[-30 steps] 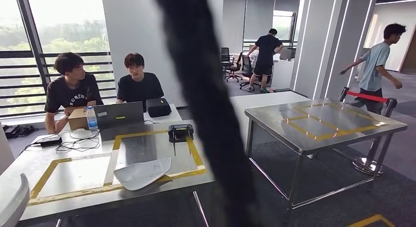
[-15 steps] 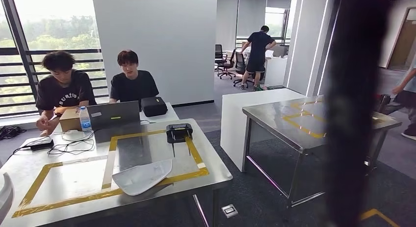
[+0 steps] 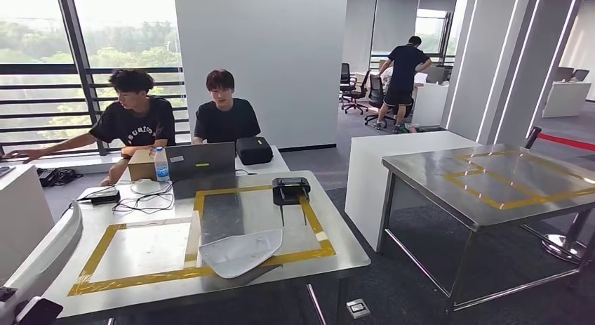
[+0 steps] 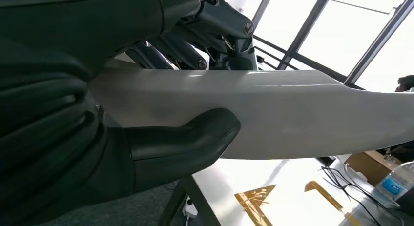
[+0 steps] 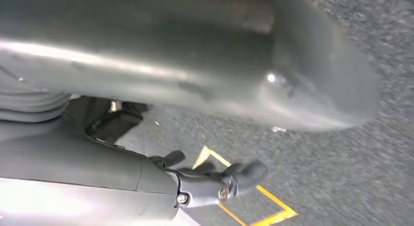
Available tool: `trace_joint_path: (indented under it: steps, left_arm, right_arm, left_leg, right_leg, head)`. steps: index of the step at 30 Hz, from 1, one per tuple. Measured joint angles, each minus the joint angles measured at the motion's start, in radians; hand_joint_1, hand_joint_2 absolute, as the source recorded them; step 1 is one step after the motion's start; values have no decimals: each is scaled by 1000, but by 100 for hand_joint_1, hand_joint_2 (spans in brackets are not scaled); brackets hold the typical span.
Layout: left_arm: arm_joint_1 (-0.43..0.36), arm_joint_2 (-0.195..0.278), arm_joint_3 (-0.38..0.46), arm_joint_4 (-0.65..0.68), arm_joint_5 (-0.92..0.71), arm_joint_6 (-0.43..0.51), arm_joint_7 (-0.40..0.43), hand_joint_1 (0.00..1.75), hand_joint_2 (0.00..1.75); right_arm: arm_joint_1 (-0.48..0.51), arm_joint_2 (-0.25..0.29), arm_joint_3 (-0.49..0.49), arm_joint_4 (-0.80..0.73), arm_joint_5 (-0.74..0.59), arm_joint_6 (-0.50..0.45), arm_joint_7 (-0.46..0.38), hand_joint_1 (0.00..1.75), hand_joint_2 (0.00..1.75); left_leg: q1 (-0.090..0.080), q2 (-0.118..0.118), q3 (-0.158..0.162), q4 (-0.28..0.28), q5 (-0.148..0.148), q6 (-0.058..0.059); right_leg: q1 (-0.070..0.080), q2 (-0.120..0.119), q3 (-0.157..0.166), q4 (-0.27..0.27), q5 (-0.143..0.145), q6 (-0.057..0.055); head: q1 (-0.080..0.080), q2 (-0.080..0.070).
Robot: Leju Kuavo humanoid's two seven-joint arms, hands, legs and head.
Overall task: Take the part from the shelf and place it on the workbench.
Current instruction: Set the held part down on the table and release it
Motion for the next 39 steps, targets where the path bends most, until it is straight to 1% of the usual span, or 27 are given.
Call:
trace_joint_path:
  steps: [2,4,6,7,8,9,10,11,12,13,14,17,19,20,22,23,24,25,27,28,29,32,34,35,37,38,39]
  left_arm:
    - [-1,-4,0,-7,0,0,-11,175,175]
    - [-7,-8,0,-15,0,0,-21,175,175]
    - [-12,-12,0,-17,0,-2,-24,175,175]
    - [-12,-13,0,-17,-1,-4,-24,175,175]
    - [-11,-14,0,-18,-1,-5,-24,175,175]
    - [-11,-14,0,-18,-1,-6,-24,175,175]
    - [-12,-15,0,-19,-1,-6,-25,175,175]
    - [-13,-15,0,-20,-2,-6,-27,175,175]
    - [-16,-17,0,-22,-4,-6,-29,175,175]
    - [-18,-18,0,-23,-6,-7,-32,175,175]
    - [-20,-21,0,-23,-8,-8,-33,175,175]
    - [-21,-28,0,-25,-12,-9,-34,175,175]
    - [-24,-31,0,-29,-12,-10,-34,175,175]
    - [-26,-34,0,-31,-12,-10,-34,175,175]
    - [-25,-39,0,-31,-12,-11,-34,175,175]
    - [-23,-41,0,-31,-12,-12,-34,175,175]
    - [-21,-43,0,-31,-12,-13,-34,175,175]
    - [-19,-44,0,-31,-12,-14,-34,175,175]
    - [-19,-45,0,-31,-12,-16,-35,175,175]
    - [-21,-46,0,-32,-12,-18,-37,175,175]
    - [-22,-48,0,-32,-12,-21,-39,175,175]
    - [-24,-54,0,-35,-13,-30,-50,175,175]
    - [-26,-58,0,-40,-14,-34,-59,175,175]
    - [-27,-61,-1,-42,-16,-37,-65,175,175]
    - [-25,-68,-1,-43,-20,-44,-74,175,175]
    - [-21,-71,-1,-43,-22,-47,-77,175,175]
    - [-18,-75,-1,-44,-24,-49,-78,175,175]
  right_arm:
    - [0,1,0,0,0,0,0,0,0]
    - [-1,2,0,0,0,1,-1,0,0]
    - [-3,2,0,0,0,1,-1,0,0]
    - [-3,3,0,0,0,1,-1,0,0]
    - [-3,3,0,0,0,1,-1,0,0]
    - [-2,3,0,0,0,2,-1,0,0]
    - [-1,3,0,0,0,2,-1,0,0]
    - [0,4,0,0,0,2,-2,0,0]
    - [-1,4,0,0,0,2,-2,0,0]
    - [-2,4,0,0,0,1,-3,0,0]
    - [-3,4,0,0,0,1,-3,0,0]
    - [-3,5,0,0,0,1,-4,0,0]
    - [-4,6,0,0,1,1,-4,0,0]
    - [-5,6,0,0,0,1,-3,0,0]
    - [-6,6,0,0,0,1,-2,0,0]
    - [-5,6,0,0,0,1,-1,0,0]
    - [-4,6,0,0,0,1,-1,0,0]
    - [-3,6,0,0,0,1,-1,0,0]
    - [-3,6,0,0,0,1,-1,0,0]
    - [-4,5,0,0,0,1,-1,0,0]
    - [-4,5,0,0,0,1,-1,0,0]
    - [-4,6,0,0,0,0,-2,0,0]
    - [-5,6,0,0,0,-1,-4,0,0]
    - [-5,6,0,0,0,-1,-5,0,0]
    - [-7,6,0,0,0,-1,-5,0,0]
    - [-7,6,0,0,0,-1,-5,0,0]
    - [-6,6,0,0,0,-1,-5,0,0]
  left_leg:
    - [0,2,0,6,-7,-10]
    - [-1,5,-25,67,-37,-21]
    - [4,7,-93,190,-86,-32]
    - [8,8,-129,247,-102,-36]
    - [11,8,-153,275,-98,-40]
    - [14,8,-159,268,-76,-43]
    - [17,9,-146,220,-33,-46]
    - [20,10,-121,150,13,-48]
    - [19,10,-93,87,44,-49]
    - [19,10,-71,38,61,-44]
    - [18,9,-61,15,60,-38]
    - [17,6,-54,5,49,-15]
    - [21,6,-47,2,46,-3]
    - [22,6,-44,1,43,2]
    - [22,6,-39,1,37,7]
    - [22,6,-36,2,33,8]
    - [22,6,-31,2,29,7]
    - [22,6,-24,2,24,6]
    - [22,6,-10,2,12,-1]
    - [21,6,-6,2,7,-6]
    - [19,5,-4,1,4,-11]
    - [18,4,-1,-6,0,-29]
    - [19,6,-14,26,-19,-38]
    - [20,8,-37,74,-41,-41]
    - [20,9,-110,205,-85,-45]
    - [20,9,-144,254,-91,-45]
    - [20,9,-162,268,-78,-44]
  right_leg:
    - [-6,1,10,-13,0,0]
    - [-14,-1,26,-25,-2,-4]
    - [-17,-1,37,-27,-10,-7]
    - [-19,0,41,-26,-14,-6]
    - [-20,1,45,-25,-19,-4]
    - [-23,2,50,-22,-25,-2]
    - [-25,4,56,-19,-32,3]
    - [-27,4,61,-13,-41,8]
    - [-28,5,64,-7,-49,14]
    - [-27,6,64,-1,-56,20]
    - [-27,6,62,2,-60,26]
    - [-27,5,61,4,-66,41]
    - [-28,3,42,46,-88,52]
    - [-30,1,13,99,-110,58]
    - [-32,1,-66,232,-151,64]
    - [-33,1,-100,279,-155,66]
    - [-33,1,-115,286,-139,66]
    - [-34,1,-108,252,-105,64]
    - [-34,0,-54,115,-24,59]
    - [-32,0,-27,55,-3,55]
    - [-30,0,-10,18,4,51]
    - [-27,1,1,0,-7,36]
    - [-31,0,14,-8,-9,22]
    - [-32,0,21,-11,-12,16]
    - [-30,1,30,-11,-19,8]
    - [-29,2,33,-10,-23,6]
    - [-28,3,37,-9,-27,6]
  head:
    - [7,0]
    - [10,0]
    - [12,0]
    - [12,0]
    - [13,0]
    - [14,0]
    - [14,0]
    - [14,0]
    - [14,0]
    - [15,0]
    - [16,0]
    - [25,1]
    - [32,1]
    - [36,1]
    - [43,1]
    - [47,1]
    - [50,1]
    - [53,1]
    - [57,1]
    - [59,1]
    - [60,2]
    - [63,2]
    - [63,2]
    - [62,2]
    - [62,2]
    - [62,2]
    - [61,2]
